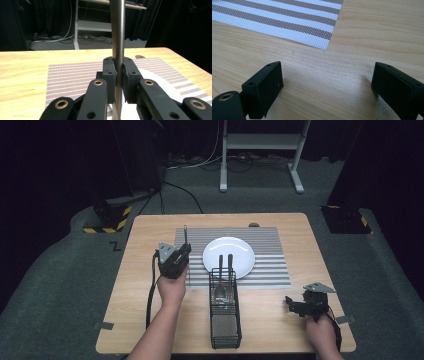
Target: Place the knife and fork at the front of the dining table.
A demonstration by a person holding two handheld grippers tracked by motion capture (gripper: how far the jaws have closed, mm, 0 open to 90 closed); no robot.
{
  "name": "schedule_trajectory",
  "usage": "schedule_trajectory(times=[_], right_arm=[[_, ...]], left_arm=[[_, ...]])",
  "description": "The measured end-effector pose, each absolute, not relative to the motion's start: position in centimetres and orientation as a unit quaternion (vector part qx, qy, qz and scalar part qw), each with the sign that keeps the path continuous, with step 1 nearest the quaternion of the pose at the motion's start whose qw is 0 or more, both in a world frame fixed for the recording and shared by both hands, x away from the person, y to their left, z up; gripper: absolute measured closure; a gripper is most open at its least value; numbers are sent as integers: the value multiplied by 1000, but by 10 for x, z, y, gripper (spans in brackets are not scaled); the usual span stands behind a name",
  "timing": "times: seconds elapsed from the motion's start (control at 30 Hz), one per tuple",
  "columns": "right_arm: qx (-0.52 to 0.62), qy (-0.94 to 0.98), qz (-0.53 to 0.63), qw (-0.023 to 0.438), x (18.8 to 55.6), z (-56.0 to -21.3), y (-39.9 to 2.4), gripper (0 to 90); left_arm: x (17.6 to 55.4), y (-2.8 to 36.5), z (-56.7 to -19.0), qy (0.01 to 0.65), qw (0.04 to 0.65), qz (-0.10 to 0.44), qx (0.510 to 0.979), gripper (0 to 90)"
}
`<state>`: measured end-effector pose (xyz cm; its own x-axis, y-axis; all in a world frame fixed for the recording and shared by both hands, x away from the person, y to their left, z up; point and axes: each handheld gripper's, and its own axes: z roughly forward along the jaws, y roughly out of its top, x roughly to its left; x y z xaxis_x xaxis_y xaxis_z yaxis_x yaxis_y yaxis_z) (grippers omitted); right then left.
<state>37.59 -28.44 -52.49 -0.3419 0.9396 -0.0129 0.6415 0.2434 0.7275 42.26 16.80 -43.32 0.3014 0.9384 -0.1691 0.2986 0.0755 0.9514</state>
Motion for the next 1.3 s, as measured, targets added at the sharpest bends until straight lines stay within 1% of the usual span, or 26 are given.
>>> schedule_trajectory(times=[0.13, 0.6, 1.17, 1.3], right_arm=[[525, 754, 321, 232, 376, -525, -284, 98], [525, 754, 321, 232, 376, -525, -284, 98], [521, 755, 322, 232, 376, -525, -284, 99], [521, 755, 322, 232, 376, -525, -284, 99]], left_arm=[[427, 167, -433, 516, 526, 299, 606, 819], [445, 162, -444, 534, 498, 278, 624, 819], [474, 154, -461, 558, 488, 266, 616, 824], [481, 154, -466, 566, 488, 257, 613, 827]])
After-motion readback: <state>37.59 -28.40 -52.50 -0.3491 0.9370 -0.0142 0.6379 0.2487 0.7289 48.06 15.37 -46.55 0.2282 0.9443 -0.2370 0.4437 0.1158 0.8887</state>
